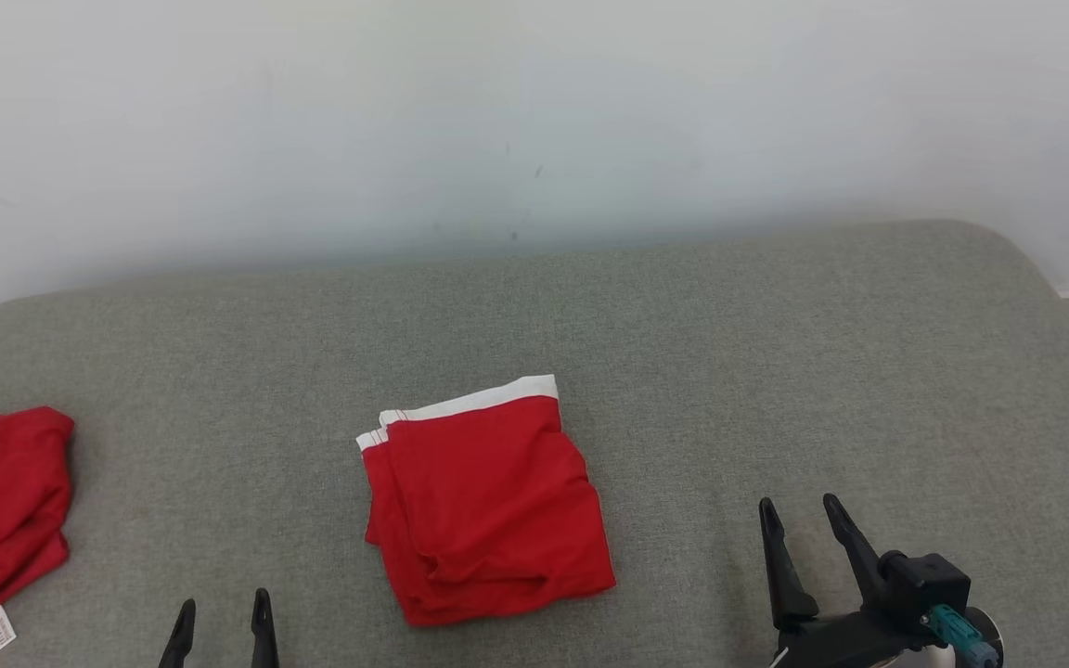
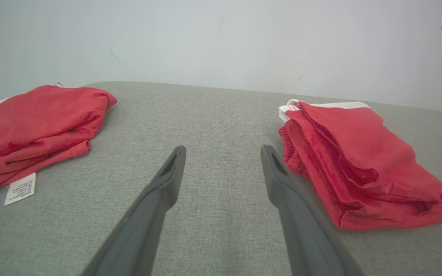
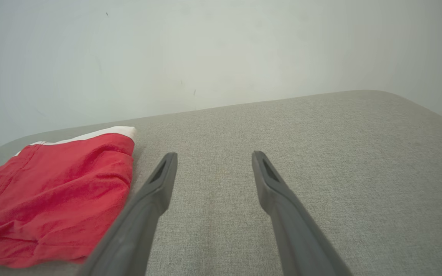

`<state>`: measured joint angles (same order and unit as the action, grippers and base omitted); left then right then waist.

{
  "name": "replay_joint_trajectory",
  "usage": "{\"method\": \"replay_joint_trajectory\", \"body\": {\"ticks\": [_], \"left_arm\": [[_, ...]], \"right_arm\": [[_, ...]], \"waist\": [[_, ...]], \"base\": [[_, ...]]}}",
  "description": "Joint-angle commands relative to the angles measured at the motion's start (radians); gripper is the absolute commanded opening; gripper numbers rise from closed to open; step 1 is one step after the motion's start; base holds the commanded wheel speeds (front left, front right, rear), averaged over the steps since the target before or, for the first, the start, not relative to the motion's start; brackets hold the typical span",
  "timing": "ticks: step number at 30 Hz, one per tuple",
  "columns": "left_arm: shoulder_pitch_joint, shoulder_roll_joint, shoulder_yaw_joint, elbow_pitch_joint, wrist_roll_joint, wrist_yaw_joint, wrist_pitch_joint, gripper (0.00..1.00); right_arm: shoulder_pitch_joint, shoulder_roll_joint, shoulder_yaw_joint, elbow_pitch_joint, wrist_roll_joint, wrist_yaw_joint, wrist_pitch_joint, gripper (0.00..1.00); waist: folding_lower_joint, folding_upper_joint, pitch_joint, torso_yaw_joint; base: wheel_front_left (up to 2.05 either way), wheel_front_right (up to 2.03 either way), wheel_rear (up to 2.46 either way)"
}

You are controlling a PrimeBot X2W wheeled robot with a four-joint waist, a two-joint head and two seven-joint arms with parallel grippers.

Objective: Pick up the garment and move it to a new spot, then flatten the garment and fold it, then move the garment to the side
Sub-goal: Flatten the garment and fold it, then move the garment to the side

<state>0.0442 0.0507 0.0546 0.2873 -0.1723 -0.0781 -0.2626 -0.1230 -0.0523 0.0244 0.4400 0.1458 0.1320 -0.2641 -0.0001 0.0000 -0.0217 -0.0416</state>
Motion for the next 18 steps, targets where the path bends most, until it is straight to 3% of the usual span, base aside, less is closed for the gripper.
{"method": "replay_joint_trajectory", "body": {"ticks": [1, 18], "left_arm": [[0.017, -0.001, 0.004, 0.002, 0.008, -0.001, -0.003, 1.0], [0.007, -0.001, -0.012, -0.005, 0.002, -0.006, -0.003, 1.0]], "right_arm": [[0.01, 0.002, 0.003, 0.0, 0.013, -0.002, 0.0, 1.0], [0.013, 0.002, 0.016, 0.003, 0.038, -0.003, 0.0, 1.0]], "waist": [[0.0001, 0.0, -0.007, -0.002], [0.0001, 0.0, 0.01, 0.017]], "base": [[0.0, 0.0, 0.0], [0.0, 0.0, 0.0]]}}
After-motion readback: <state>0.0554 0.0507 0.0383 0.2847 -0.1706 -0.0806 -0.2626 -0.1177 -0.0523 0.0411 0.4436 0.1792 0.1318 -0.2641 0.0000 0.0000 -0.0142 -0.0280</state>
